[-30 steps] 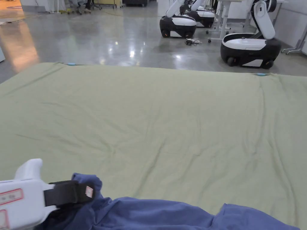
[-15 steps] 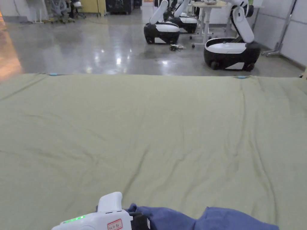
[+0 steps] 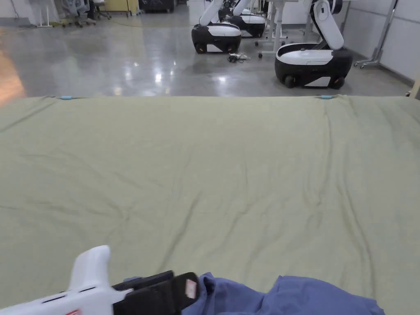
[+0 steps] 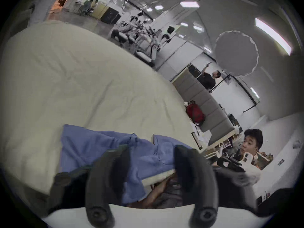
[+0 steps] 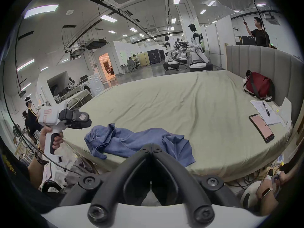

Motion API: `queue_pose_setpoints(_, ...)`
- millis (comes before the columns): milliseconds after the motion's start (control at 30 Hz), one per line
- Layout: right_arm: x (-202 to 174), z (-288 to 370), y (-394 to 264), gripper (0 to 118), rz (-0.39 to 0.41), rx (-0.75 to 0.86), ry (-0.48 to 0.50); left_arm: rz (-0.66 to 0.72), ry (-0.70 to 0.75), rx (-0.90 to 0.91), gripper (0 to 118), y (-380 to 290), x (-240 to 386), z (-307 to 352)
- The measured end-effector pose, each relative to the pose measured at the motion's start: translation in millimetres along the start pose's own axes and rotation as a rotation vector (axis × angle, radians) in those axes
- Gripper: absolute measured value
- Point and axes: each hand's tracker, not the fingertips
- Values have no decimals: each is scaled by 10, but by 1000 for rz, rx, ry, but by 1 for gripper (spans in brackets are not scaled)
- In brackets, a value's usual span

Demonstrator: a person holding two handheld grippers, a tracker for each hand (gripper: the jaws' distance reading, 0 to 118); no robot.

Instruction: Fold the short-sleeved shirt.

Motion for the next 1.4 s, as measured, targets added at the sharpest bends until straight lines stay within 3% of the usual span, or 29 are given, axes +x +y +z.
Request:
queue_pose_setpoints(67, -11, -16, 10, 3, 2, 3, 15, -12, 21, 30, 8, -77, -87, 215)
queue_pose_setpoints(133, -33, -60, 17, 3, 3, 0, 23, -8, 31, 54, 0, -181, -219, 385)
queue_pose_setpoints(433, -173, -220, 45, 3, 30, -24, 57, 74, 81, 67, 0, -322, -515, 586)
queue_pose_setpoints(500, -201, -244, 80, 3, 43, -27, 82, 85, 34, 42, 0, -262, -517, 514)
queue_pose_setpoints(700, -305, -306, 127, 3, 73, -15, 108, 50, -99, -96, 0, -47, -551, -315)
queue_pose_setpoints(833, -288, -198, 99, 3, 60, 5, 112, 111, -66, -218, 0, -88, -831, -953)
queue_pose_setpoints(967, -225, -125, 86, 3, 37, 6, 89, 172, -153, -224, 0, -176, -869, -1208)
queue_pose_setpoints(1067, -205, -135, 79, 3, 37, 0, 70, 176, -135, -229, 0, -199, -866, -1258)
queue_pose_setpoints(1200, -204, -160, 77, 3, 37, -5, 70, 205, -157, -199, 0, -128, -809, -1015)
queue_pose_setpoints(1400, -249, -193, 97, 3, 46, -10, 82, 170, -280, -49, 0, -141, -573, 69)
